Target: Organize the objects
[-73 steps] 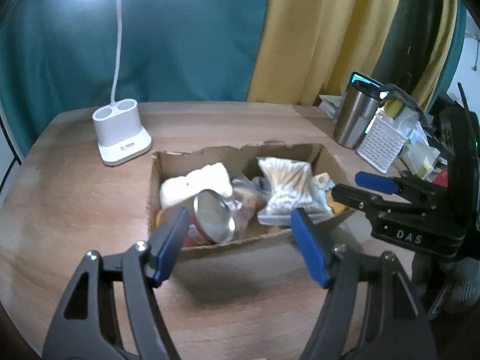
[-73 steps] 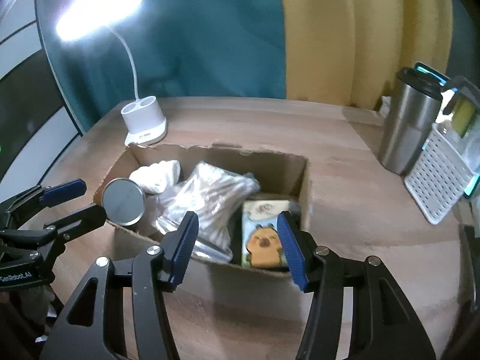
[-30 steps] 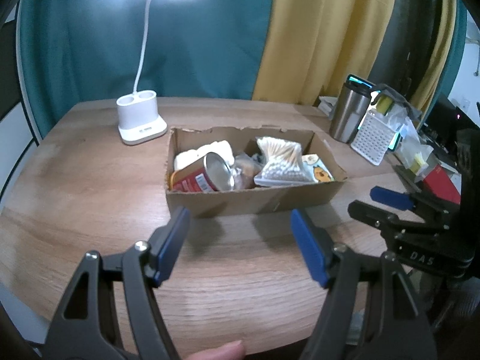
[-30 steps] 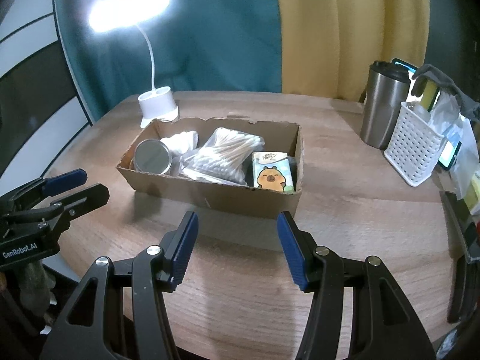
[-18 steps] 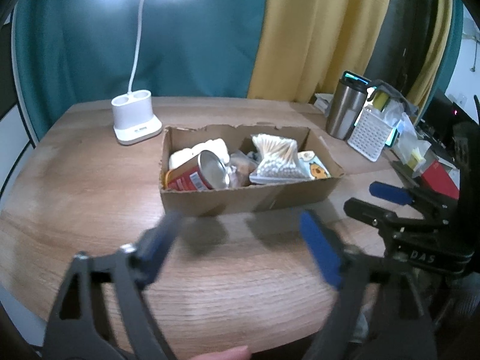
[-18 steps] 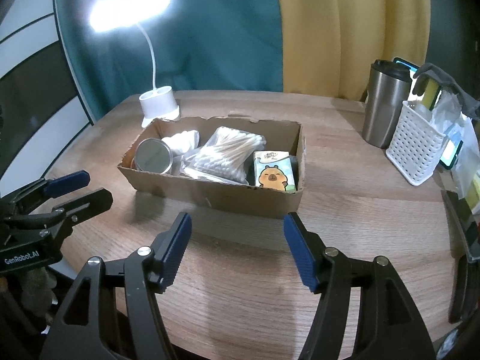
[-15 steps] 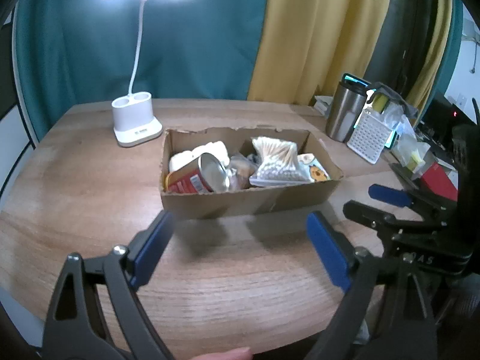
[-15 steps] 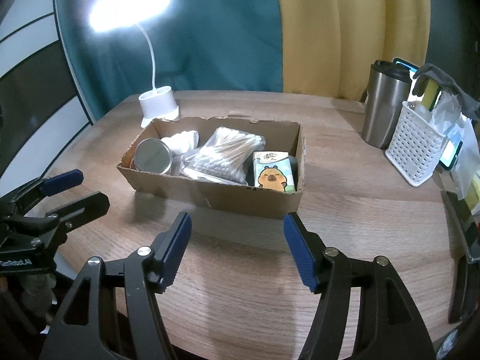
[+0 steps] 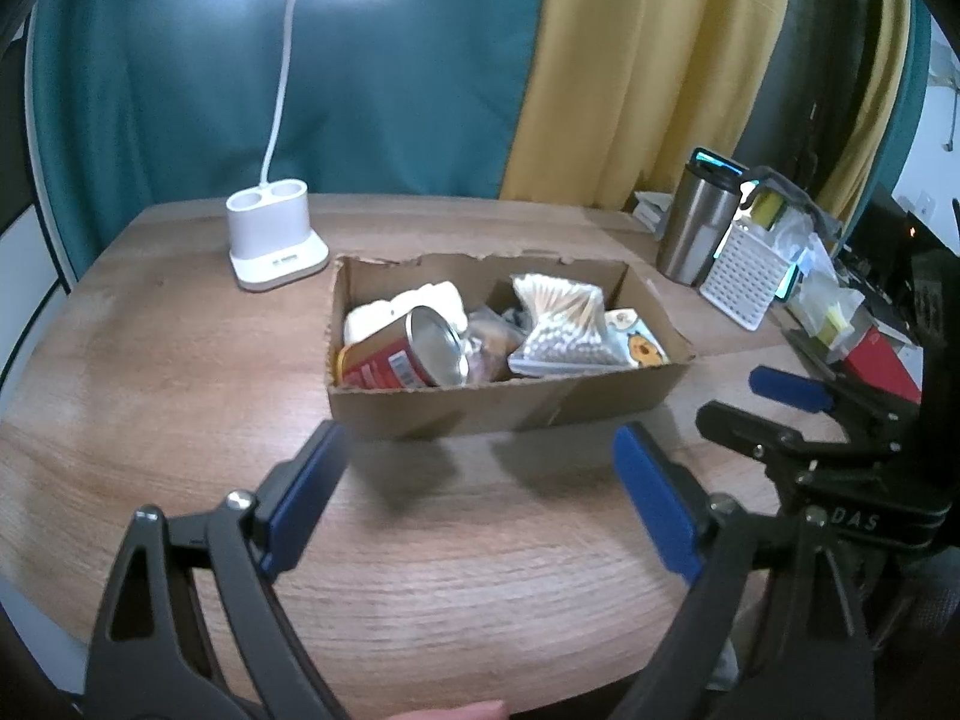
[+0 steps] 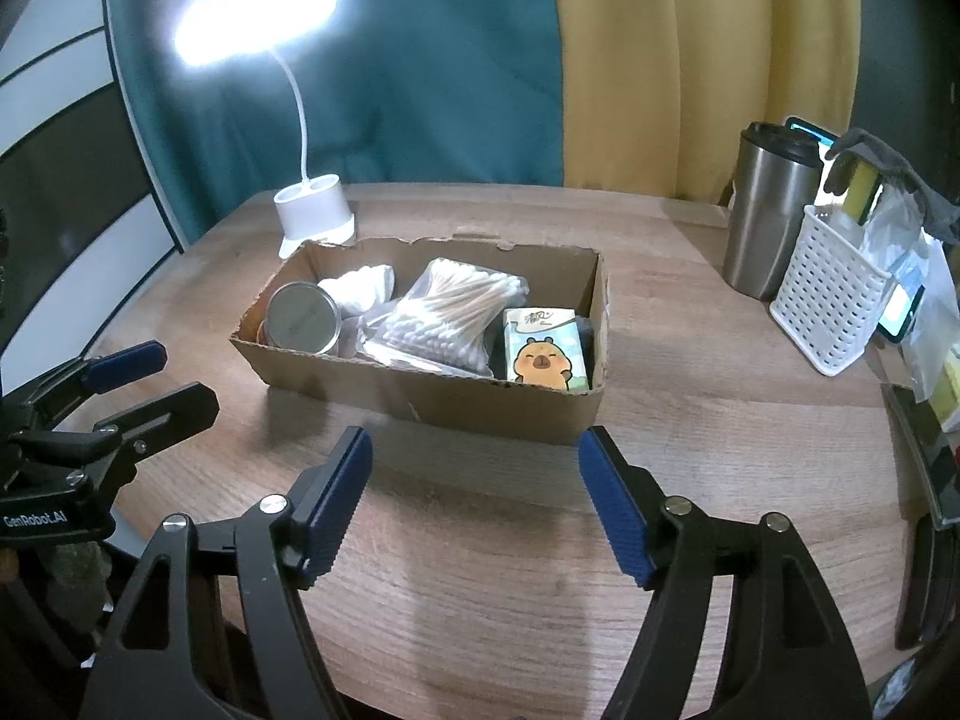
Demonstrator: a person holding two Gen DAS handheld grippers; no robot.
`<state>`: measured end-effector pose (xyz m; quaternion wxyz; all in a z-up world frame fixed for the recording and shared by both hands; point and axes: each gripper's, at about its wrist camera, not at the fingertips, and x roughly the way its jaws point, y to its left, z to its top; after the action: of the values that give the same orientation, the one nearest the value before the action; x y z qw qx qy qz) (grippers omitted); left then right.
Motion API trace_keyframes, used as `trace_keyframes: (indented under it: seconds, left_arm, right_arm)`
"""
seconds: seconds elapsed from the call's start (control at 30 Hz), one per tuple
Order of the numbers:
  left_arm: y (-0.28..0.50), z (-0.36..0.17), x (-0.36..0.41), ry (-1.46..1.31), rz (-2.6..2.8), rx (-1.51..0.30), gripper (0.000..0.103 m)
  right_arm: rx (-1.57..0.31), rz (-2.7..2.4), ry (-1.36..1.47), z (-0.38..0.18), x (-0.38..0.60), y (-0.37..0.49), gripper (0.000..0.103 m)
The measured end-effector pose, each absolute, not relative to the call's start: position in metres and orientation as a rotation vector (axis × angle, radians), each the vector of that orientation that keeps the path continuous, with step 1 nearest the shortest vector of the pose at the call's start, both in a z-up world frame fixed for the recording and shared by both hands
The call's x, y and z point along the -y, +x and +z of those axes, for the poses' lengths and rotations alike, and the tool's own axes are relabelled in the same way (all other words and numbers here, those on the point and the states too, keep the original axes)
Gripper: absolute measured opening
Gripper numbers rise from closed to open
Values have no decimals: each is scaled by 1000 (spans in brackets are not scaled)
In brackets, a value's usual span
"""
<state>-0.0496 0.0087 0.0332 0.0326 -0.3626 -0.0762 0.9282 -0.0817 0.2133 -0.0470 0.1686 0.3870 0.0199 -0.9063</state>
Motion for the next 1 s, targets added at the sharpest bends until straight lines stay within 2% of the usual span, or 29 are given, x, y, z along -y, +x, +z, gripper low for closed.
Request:
trace_keyframes:
  seconds: [1.0]
  left_arm:
    - [-59, 29, -5, -1129, 2841, 228, 91]
  right_arm:
    - [-53, -2580, 1135, -51, -216, -89, 74]
